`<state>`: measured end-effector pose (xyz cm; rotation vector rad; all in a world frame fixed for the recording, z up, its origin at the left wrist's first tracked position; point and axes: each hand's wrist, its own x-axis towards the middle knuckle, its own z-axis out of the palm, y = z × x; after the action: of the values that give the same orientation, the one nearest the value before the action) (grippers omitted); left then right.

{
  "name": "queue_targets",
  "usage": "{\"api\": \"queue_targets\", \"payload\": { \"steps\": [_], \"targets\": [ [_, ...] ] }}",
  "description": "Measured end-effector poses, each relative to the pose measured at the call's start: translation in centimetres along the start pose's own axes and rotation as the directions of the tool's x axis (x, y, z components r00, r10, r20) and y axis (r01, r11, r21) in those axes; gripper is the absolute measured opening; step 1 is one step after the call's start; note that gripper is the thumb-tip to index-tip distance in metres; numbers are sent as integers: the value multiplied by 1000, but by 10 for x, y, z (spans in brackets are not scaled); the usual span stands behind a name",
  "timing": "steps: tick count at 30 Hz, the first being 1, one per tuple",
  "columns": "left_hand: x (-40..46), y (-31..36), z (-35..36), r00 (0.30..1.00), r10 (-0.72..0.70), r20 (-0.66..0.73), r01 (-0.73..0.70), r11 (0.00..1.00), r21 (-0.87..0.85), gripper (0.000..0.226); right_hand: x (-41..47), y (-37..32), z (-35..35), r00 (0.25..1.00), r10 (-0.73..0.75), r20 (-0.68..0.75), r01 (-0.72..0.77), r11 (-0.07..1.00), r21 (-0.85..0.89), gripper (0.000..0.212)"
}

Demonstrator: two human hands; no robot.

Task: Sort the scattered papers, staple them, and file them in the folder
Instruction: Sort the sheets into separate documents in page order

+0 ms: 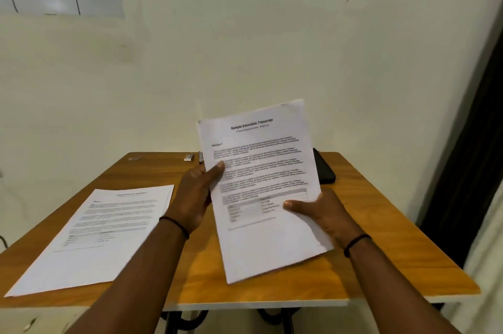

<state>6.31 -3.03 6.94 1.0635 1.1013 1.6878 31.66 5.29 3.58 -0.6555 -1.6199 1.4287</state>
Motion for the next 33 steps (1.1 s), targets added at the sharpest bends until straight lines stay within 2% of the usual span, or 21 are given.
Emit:
{"api": "queue_targets", "payload": {
  "steps": [3, 9, 17, 19, 21, 25, 27, 29, 31, 33],
  "targets": [
    [11, 30, -11, 998, 35, -52, -36, 999, -19, 29, 1, -10, -15, 997, 35, 70, -29, 996, -81, 52],
    [13, 39, -14, 994, 45, -104, -45, 999, 0, 19, 0, -21, -18, 995, 71, 72, -59, 987, -149, 48],
    [19, 35, -24, 974, -43, -220, 34, 998, -45, 8, 1, -35, -22, 985, 126, 122, -93, 964, -249, 46],
    [21, 37, -25, 961, -48, -271, 19, 994, -108, 6, 2, -39, -23, 987, 131, 99, -102, 963, -251, 42],
    [24, 38, -27, 940, -28, -341, -30, 986, -165, 3, 3, -40, -26, 987, 145, 67, -127, 968, -218, 38],
    [22, 28, -40, 910, -74, -409, -41, 963, -265, 23, -3, -26, -35, 975, 212, -69, -220, 964, -149, 46],
    [18, 18, -43, 896, -123, -427, -22, 947, -321, 25, -6, -12, -35, 950, 251, -186, -255, 967, 5, 47],
    [12, 5, -41, 884, -157, -440, -1, 941, -338, 24, -8, 2, -31, 922, 287, -260, -233, 947, 221, 38],
    [8, -6, -42, 889, -209, -408, 71, 942, -329, 20, -9, 16, -31, 894, 310, -323, -212, 929, 304, 34],
    [7, -11, -47, 892, -325, -314, 251, 934, -252, 14, -8, 26, -34, 867, 322, -380, -228, 935, 273, 34]
  ]
}}
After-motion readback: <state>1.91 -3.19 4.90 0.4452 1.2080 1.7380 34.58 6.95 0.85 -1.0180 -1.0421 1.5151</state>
